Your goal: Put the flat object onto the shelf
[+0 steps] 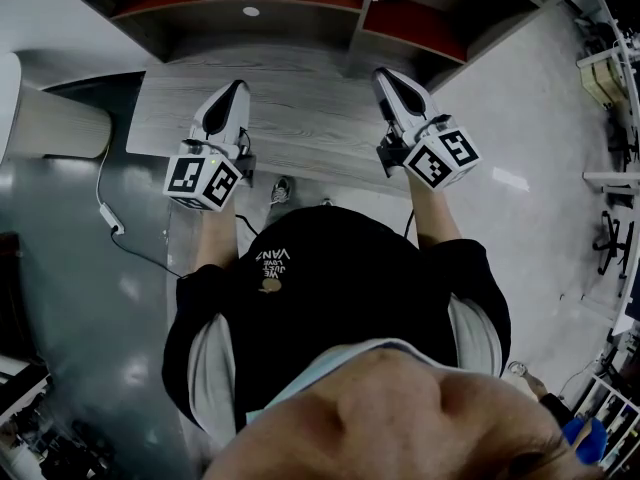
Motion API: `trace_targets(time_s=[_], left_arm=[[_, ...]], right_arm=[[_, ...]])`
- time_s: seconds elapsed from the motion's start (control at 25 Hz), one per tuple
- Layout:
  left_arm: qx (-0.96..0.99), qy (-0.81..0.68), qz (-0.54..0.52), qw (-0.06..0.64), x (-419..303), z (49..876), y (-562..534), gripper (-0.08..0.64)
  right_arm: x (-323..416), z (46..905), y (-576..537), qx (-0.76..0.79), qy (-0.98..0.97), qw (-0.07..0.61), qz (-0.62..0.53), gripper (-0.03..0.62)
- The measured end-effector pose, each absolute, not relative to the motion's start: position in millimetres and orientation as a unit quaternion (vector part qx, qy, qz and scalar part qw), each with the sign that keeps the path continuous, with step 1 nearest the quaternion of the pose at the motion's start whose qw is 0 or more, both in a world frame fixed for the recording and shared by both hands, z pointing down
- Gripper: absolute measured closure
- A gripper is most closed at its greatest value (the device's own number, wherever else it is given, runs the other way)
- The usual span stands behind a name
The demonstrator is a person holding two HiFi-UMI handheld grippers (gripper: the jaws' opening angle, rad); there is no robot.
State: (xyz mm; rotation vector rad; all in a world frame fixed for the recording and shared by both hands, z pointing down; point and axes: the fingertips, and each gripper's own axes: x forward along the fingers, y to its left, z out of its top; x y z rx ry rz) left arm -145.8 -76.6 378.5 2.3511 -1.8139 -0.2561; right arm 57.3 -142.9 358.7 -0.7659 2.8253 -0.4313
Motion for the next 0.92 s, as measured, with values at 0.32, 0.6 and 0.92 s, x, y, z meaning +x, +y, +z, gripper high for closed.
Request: trace_targets(time_s=[0.32,0.6,0.92], left_arm=[[0.783,-0.608,-0.09,0.096,-144.8,387.6,-76.3,0.56],[0.782,-0.608,-0.091,0.098,-145.9,388.8,-77.6,0.56],[0.784,-0.606,-0.095,0.097,-143.8,388.6,-79.0,0.56]], right_arm=[[60.5,366.8,-141.6,-0.262,0.949,0.084,-0.151,0.594],[60.9,367.7,-143.4,-0.265,0.949,0.081,-0.148,0.594],[59.6,368.3,-143.5,-0.262,0.95,0.08,-0.149,0.594]])
